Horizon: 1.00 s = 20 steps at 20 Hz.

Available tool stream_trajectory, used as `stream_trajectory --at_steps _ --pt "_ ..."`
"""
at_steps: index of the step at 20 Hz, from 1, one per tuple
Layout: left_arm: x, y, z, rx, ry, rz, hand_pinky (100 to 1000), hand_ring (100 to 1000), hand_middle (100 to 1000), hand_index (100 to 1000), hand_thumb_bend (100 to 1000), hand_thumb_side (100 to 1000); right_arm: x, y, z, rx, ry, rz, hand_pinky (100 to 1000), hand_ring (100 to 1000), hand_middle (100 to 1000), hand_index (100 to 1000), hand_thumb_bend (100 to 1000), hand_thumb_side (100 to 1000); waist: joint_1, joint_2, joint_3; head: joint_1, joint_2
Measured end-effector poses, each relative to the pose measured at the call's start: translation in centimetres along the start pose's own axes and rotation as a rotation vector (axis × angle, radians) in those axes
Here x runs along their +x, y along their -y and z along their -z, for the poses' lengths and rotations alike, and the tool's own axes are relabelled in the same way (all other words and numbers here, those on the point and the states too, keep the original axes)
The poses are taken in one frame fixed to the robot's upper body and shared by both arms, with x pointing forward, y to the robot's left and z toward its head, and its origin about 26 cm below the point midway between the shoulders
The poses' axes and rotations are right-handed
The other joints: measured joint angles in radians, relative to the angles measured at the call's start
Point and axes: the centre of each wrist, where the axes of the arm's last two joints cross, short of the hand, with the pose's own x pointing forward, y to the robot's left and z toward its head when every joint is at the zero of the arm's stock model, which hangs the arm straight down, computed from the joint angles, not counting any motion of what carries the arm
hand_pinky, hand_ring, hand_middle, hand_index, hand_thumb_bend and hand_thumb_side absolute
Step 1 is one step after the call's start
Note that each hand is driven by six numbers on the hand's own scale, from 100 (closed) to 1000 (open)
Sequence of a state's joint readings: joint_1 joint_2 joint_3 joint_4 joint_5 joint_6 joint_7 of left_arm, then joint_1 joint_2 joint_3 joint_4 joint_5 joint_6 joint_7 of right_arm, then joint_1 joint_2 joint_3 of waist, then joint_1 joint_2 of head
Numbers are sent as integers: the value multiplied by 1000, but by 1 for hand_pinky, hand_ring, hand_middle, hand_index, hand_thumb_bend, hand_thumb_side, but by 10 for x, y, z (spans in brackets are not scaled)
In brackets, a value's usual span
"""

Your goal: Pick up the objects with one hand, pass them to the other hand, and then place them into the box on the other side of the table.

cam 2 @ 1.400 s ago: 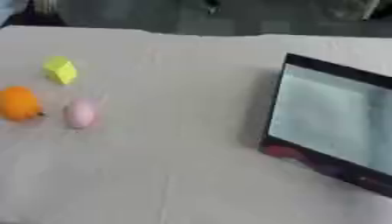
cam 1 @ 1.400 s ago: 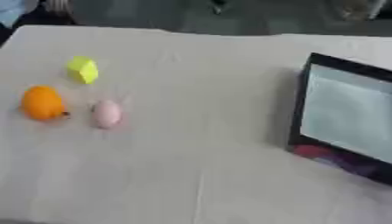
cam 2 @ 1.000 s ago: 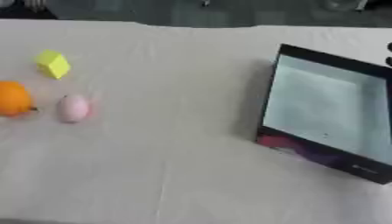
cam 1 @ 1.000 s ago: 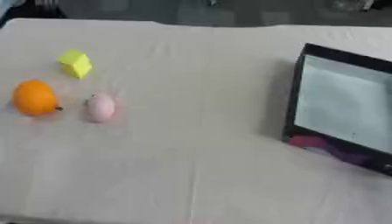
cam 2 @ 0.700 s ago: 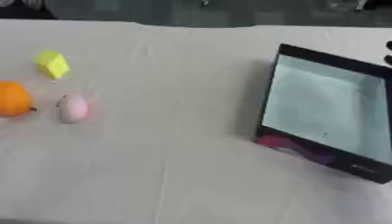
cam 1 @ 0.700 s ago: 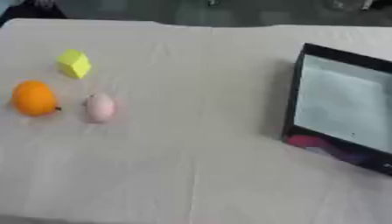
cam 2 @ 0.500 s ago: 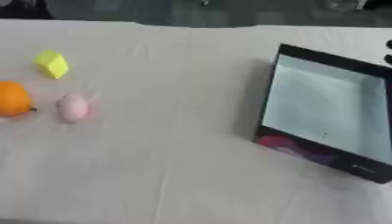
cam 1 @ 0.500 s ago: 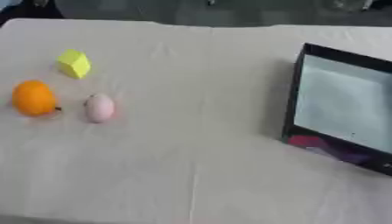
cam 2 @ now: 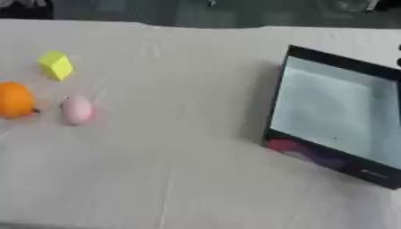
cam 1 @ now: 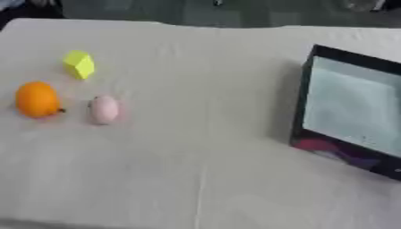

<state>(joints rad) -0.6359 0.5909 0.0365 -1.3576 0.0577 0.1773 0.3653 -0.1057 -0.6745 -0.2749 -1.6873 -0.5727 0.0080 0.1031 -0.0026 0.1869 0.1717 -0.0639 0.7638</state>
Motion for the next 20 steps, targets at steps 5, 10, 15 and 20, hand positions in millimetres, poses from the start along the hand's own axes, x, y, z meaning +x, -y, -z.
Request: stream_trajectory --at_steps 5,10,15,20 --pt "5 -12 28 -132 -87 200 901 743 687 801 602 558 0 1 0 2 0 -2 1000 1000 1000 1000 100 725 0 0 -5 3 0" --pt "10 -17 53 -329 -194 396 892 766 721 819 619 551 1 0 0 9 -4 -7 1000 1000 1000 1000 100 723 0 0 -5 14 0" --pt "12 -18 64 -502 -243 536 886 786 744 833 622 562 0 0 -1 9 -9 -8 1000 1000 1000 1000 100 724 0 0 -5 13 0" --pt "17 -21 73 -675 -273 636 888 813 766 846 682 497 -1 1 -2 9 -13 -9 1000 1000 1000 1000 100 731 0 0 -2 8 0"
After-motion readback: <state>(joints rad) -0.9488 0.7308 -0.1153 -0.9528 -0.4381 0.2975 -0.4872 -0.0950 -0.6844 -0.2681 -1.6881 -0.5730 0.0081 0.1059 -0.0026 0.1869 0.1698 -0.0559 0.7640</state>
